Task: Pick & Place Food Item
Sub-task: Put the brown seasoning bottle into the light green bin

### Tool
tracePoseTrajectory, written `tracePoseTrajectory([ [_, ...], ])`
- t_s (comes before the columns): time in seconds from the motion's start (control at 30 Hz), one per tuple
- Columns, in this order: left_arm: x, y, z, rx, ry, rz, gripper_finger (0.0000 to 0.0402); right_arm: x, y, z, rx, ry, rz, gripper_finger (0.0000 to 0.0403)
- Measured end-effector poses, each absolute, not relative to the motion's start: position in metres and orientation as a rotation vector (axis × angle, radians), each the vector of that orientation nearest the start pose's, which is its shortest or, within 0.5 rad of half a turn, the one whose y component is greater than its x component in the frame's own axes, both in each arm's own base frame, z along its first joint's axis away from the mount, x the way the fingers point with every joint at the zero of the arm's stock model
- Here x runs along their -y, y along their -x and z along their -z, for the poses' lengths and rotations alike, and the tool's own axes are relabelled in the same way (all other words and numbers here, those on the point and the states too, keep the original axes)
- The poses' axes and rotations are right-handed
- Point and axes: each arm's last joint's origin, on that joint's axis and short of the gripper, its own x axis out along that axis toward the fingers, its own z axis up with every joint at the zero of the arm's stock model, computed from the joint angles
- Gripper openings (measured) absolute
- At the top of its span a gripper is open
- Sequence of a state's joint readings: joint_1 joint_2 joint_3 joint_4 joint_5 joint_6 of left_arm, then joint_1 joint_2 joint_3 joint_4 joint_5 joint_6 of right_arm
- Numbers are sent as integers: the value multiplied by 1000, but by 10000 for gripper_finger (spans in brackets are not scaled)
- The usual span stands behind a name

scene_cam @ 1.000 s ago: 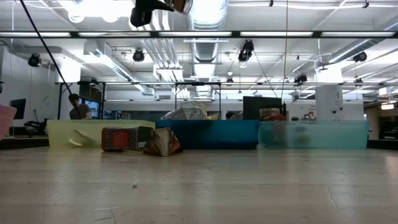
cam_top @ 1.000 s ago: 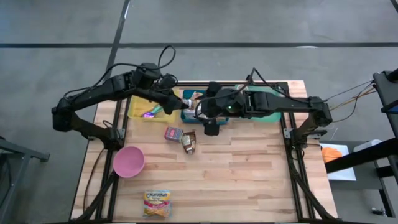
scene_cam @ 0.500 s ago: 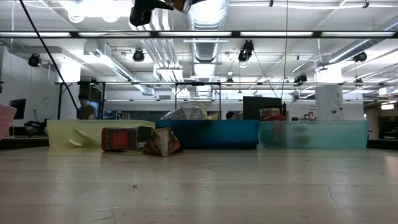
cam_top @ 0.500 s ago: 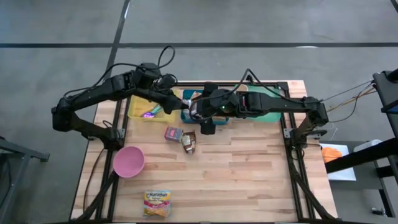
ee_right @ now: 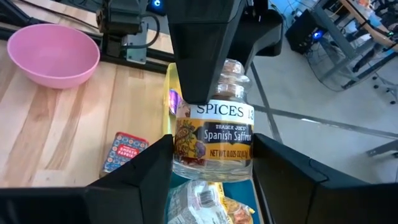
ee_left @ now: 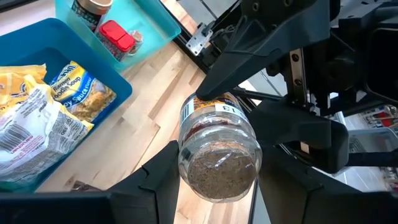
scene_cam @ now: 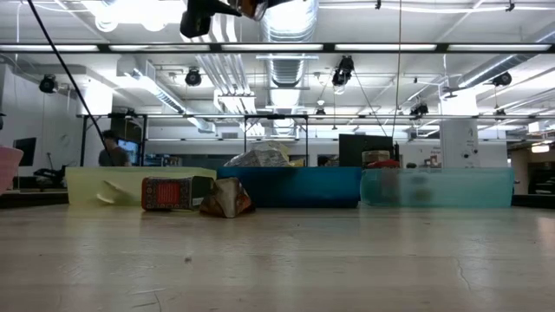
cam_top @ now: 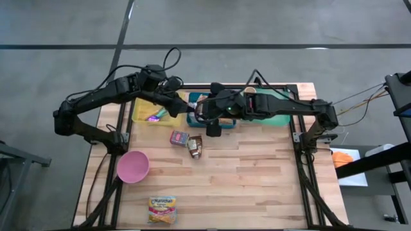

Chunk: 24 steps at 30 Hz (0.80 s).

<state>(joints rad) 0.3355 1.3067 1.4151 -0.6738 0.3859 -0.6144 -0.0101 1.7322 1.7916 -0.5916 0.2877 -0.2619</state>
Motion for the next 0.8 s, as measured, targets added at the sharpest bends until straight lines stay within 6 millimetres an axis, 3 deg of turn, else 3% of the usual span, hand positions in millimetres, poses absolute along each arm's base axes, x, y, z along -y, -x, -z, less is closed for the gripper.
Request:
tracePoseTrajectory([
  [0.37, -78, -257, -393, -540, 802, -112, 176, 12, -390, -387, -568, 308, 225, 213],
  [0.8, -78, -257, -396, -520, 794, -100, 176, 14, -391, -388, -565, 278, 211, 295],
])
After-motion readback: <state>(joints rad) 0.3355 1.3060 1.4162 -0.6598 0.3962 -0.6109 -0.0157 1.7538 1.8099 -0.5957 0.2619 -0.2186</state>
